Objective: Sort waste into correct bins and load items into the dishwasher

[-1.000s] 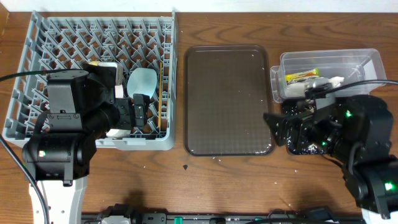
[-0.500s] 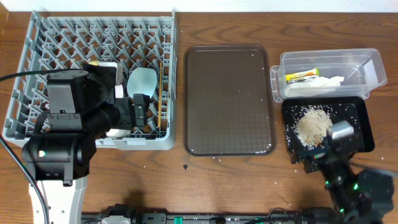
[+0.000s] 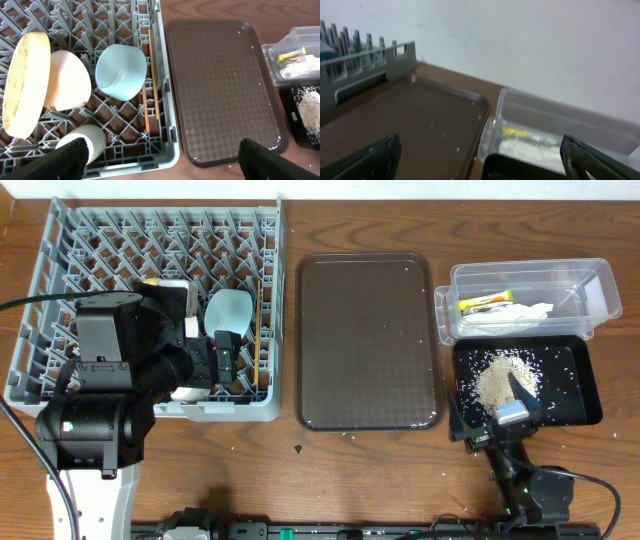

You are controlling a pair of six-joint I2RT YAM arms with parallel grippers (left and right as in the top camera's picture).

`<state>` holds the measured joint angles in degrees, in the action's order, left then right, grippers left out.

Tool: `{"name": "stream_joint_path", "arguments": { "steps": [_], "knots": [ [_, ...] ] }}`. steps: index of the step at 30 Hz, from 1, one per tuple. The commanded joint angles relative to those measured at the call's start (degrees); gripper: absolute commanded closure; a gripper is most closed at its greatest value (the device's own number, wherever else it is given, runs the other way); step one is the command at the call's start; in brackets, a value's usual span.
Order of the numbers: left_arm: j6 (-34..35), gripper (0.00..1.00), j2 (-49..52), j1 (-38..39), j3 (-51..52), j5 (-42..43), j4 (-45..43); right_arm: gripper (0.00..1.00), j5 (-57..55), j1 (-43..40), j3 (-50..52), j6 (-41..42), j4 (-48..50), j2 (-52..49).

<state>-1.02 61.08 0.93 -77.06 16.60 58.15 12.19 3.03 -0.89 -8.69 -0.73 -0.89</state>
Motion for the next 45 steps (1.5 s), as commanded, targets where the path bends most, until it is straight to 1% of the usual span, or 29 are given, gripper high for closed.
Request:
{"name": "stream_joint_path", "arguments": {
  "steps": [1, 4, 23, 27, 30, 33, 35, 37, 39, 41, 42, 45],
  "knots": [
    [0.92, 0.04, 0.02, 0.13, -0.81, 0.74, 0.11, 0.01, 0.04, -1.14, 0.59, -0.83, -0.20, 0.61],
    [0.92, 0.04, 0.02, 0.13, -0.81, 0.74, 0.09, 0.01, 0.07, -1.14, 0.57, -0.81, -2.62, 0.59],
    [0.90, 0.04, -0.13, 0.24, -0.79, 0.74, 0.11, 0.01, 0.07, -1.14, 0.57, -0.81, -2.47, 0.50],
    [0.83, 0.04, -4.20, 0.33, 0.26, 0.70, 0.11, 0.01, 0.07, -1.14, 0.57, -0.81, -2.47, 0.50],
    [-1.05, 0.04, -8.85, -0.35, 1.75, -6.43, -0.52, 0.01, 0.07, -1.14, 0.57, -0.81, -2.47, 0.50],
    [-1.03, 0.04, -15.08, -0.37, 6.82, -8.59, -3.87, 0.01, 0.07, -1.14, 0.57, -0.81, -2.47, 0.50],
    [-1.01, 0.04, -20.31, -0.37, 12.28, -9.38, -9.27, 0.01, 0.07, -1.14, 0.57, -0.81, -2.47, 0.50],
    [-0.98, 0.04, -26.51, -0.37, 19.47, -9.53, -16.59, 0.01, 0.07, -1.14, 0.57, -0.81, -2.47, 0.50],
    [0.46, 0.04, -32.09, -0.39, 26.38, -11.10, -22.86, 0.01, 0.07, -1.14, 0.57, -0.81, -2.47, 0.50],
    [4.87, 0.04, -39.39, -1.11, 35.28, -13.03, -29.27, 0.01, 0.07, -1.14, 0.57, -0.81, -2.47, 0.50],
    [6.10, 0.04, -42.29, -1.49, 38.69, -13.27, -31.21, 0.01, 0.07, -1.14, 0.57, -0.81, -2.47, 0.50],
    [6.14, 0.04, -49.46, -1.88, 46.42, -13.20, -35.10, 0.01, 0.07, -1.14, 0.57, -0.81, -2.47, 0.50]
  ]
}}
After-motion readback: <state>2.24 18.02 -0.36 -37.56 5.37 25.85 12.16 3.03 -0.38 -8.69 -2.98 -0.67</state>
